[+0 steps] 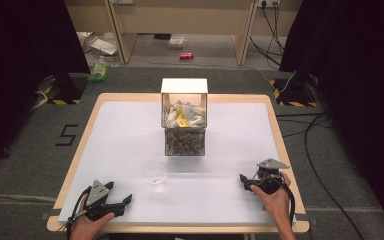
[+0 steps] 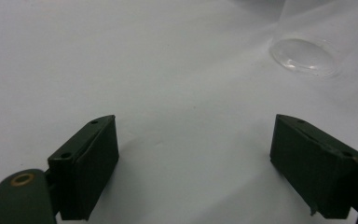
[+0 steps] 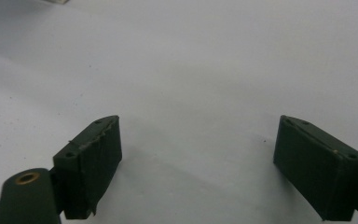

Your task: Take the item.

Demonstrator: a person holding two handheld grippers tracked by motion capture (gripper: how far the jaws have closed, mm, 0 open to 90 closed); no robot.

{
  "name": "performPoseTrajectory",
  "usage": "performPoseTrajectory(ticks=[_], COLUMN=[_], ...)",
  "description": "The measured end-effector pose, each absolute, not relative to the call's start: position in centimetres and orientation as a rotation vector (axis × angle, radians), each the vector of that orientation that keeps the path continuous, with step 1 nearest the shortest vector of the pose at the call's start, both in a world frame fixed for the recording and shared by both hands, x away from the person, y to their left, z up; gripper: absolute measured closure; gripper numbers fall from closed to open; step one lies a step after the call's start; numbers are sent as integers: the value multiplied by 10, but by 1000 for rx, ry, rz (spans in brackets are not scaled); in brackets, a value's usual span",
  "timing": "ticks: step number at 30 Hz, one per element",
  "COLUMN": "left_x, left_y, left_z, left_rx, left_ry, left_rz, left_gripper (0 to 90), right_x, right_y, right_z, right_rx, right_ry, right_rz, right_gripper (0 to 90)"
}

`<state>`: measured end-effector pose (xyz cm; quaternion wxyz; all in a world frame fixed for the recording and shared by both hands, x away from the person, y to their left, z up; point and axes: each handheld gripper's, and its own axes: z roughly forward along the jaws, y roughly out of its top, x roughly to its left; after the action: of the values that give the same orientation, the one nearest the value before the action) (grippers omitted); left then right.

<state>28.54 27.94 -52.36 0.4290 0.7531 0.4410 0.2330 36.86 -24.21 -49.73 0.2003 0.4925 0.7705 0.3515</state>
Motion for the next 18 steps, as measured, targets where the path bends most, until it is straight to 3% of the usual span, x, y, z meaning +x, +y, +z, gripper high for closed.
performPoseTrajectory(ticks=[18], left_x=[285], left_y=[279], left_z=[-524], left_rx=[1880], left_ry=[1101], left_rz=[582], left_gripper=[145], right_x=[365], right_y=[-237], right_z=[-486], right_rx=[1285], right_ry=[2093], right_rz=[1070], right_gripper=[232])
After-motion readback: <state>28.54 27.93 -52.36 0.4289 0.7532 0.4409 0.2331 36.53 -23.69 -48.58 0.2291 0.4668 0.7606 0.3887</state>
